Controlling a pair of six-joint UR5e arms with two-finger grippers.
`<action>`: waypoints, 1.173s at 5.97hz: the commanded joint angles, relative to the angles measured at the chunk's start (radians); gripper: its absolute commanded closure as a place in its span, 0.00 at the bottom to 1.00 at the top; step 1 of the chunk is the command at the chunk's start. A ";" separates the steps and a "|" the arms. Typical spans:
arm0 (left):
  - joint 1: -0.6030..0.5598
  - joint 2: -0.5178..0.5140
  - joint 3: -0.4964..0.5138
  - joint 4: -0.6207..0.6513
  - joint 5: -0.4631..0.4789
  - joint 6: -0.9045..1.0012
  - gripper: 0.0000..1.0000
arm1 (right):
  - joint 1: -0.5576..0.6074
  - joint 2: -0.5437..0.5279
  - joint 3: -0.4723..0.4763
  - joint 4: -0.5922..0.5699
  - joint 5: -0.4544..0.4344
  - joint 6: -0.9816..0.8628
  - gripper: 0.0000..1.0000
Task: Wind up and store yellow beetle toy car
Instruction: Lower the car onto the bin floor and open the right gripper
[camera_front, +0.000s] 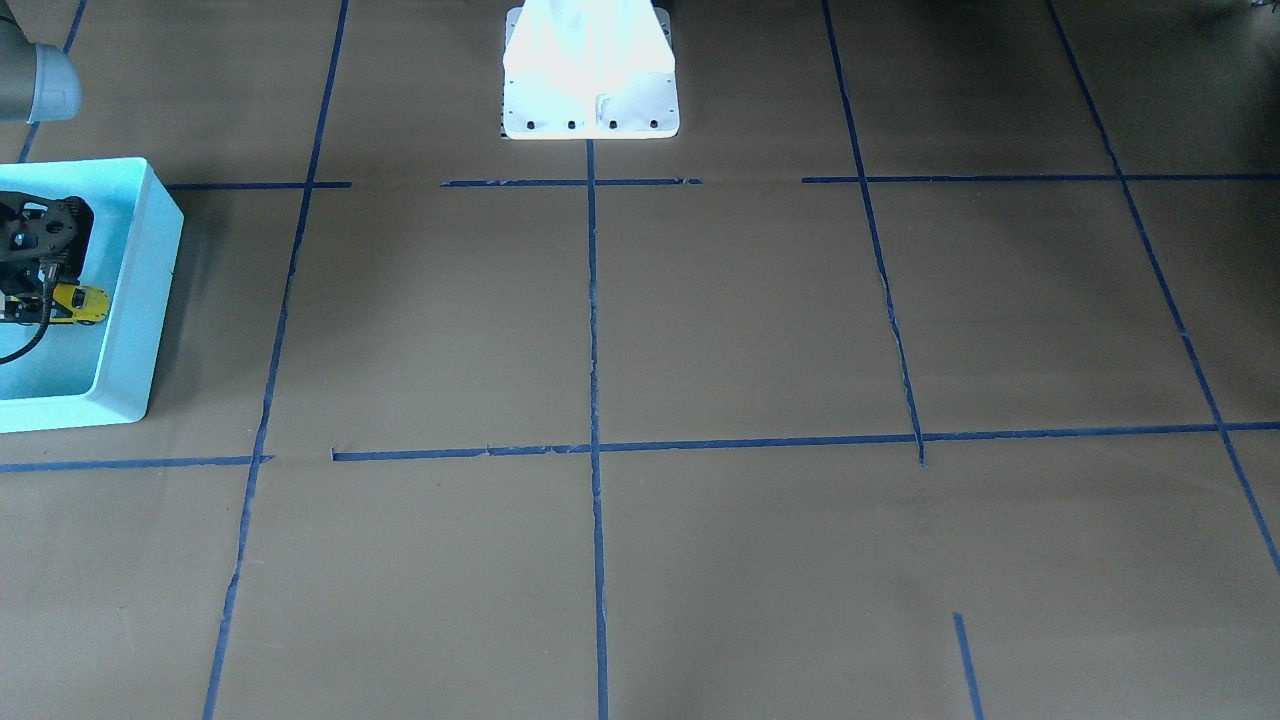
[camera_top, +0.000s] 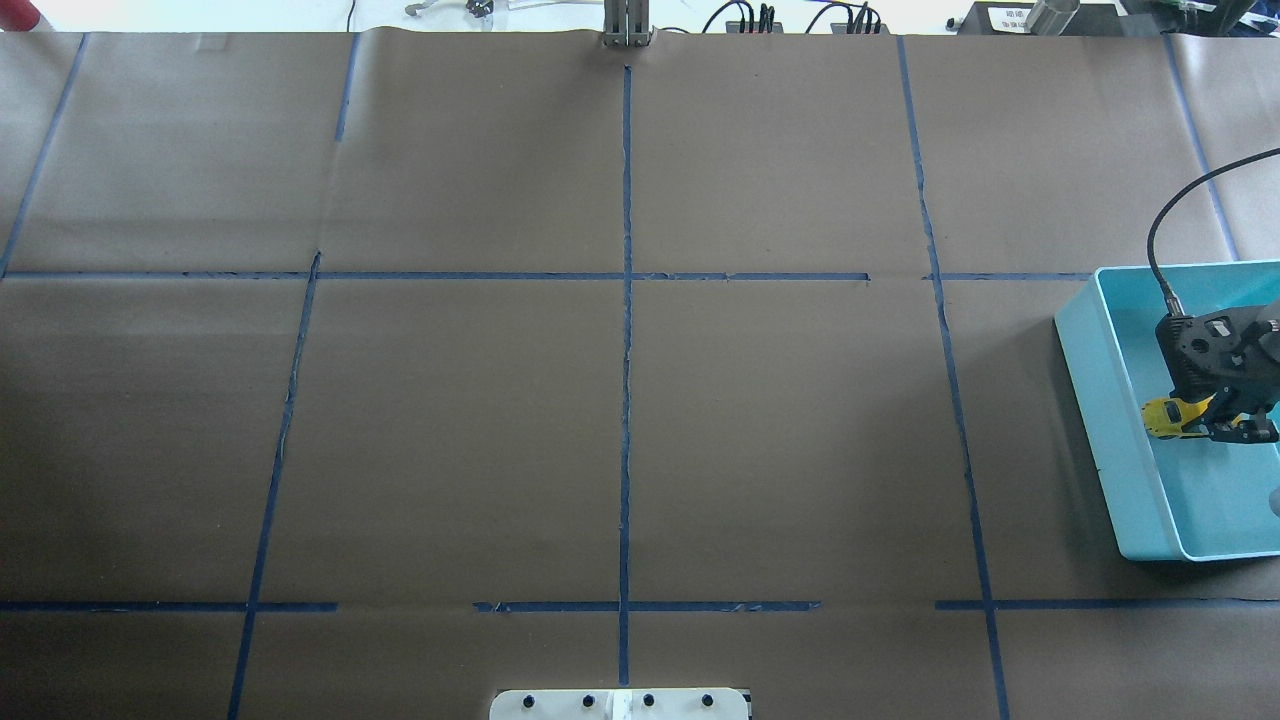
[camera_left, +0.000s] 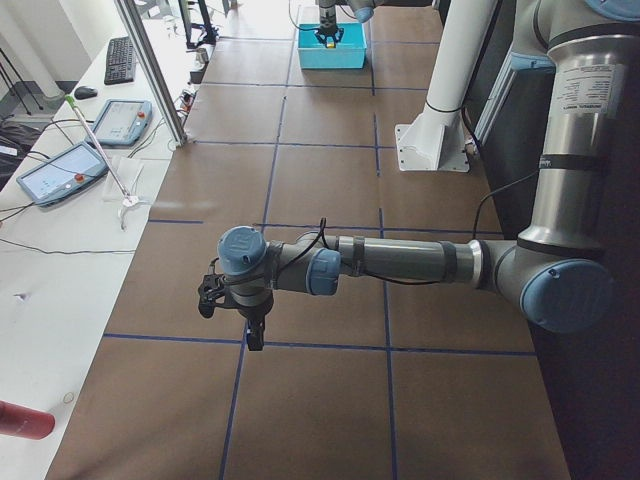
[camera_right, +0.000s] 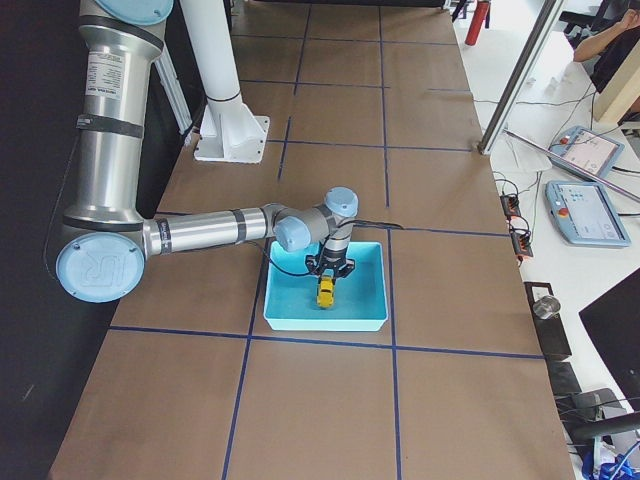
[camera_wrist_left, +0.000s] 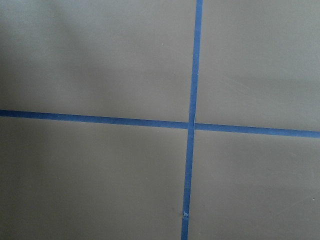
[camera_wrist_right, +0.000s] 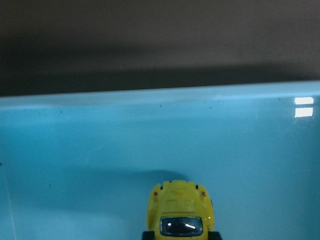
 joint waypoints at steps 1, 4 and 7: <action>0.000 0.000 0.000 0.000 0.000 0.000 0.00 | 0.000 0.000 0.000 0.001 0.002 0.002 0.33; 0.000 0.000 0.000 0.000 0.000 0.000 0.00 | 0.009 -0.009 0.075 -0.002 0.046 0.008 0.15; 0.001 0.000 0.000 0.000 0.000 0.000 0.00 | 0.249 -0.087 0.122 -0.055 0.128 0.008 0.14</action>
